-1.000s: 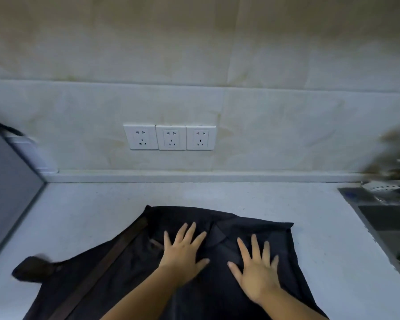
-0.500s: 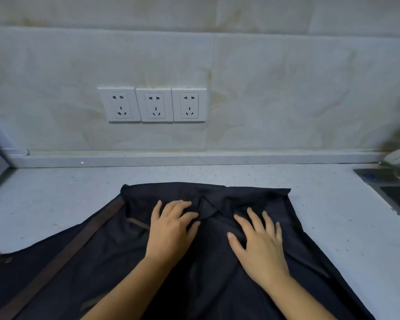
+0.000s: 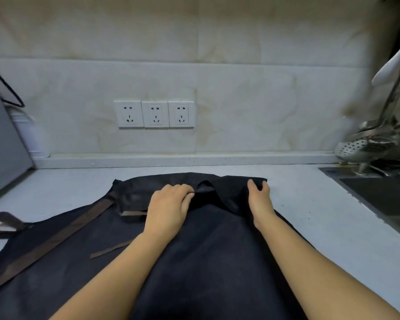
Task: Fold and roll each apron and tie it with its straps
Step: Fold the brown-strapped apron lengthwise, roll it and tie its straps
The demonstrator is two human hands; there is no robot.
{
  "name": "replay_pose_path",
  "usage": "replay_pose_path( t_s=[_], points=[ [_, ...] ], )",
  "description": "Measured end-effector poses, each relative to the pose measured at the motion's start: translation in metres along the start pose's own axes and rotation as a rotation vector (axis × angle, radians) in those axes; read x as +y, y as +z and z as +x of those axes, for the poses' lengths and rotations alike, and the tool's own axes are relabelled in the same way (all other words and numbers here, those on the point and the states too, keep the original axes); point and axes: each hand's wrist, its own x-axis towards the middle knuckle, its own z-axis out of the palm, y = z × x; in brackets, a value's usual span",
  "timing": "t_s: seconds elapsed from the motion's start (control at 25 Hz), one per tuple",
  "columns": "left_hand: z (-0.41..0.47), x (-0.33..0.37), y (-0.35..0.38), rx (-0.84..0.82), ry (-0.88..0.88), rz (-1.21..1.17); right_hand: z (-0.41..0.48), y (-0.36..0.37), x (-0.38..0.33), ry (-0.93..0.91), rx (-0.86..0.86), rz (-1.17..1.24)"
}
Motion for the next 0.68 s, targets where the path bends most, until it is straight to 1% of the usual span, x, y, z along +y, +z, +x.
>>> replay_pose_path(
  t_s=[0.08, 0.2, 0.24, 0.36, 0.44, 0.6, 0.68],
  points=[
    [-0.013, 0.015, -0.009, -0.032, -0.013, -0.065, 0.009, -0.017, -0.013, 0.167, -0.069, 0.215],
    [-0.037, 0.025, -0.008, -0.100, 0.031, -0.096, 0.011, -0.037, -0.021, 0.294, -0.160, 0.401],
    [-0.044, 0.025, -0.006, -0.099, 0.038, -0.092, 0.010, -0.040, -0.022, 0.313, -0.165, 0.425],
    [-0.059, 0.024, 0.000, -0.024, -0.008, -0.100, 0.006, -0.040, -0.018, 0.313, -0.128, 0.344],
    [-0.062, 0.025, 0.002, 0.011, -0.012, -0.090, 0.006, -0.038, -0.018, 0.320, -0.130, 0.339],
    [-0.061, 0.026, 0.003, -0.024, -0.004, -0.078, 0.011, -0.040, -0.027, 0.395, -0.109, 0.415],
    [-0.061, 0.025, 0.003, -0.035, -0.018, -0.094, 0.014, -0.042, -0.028, 0.389, -0.080, 0.423]
  ],
)
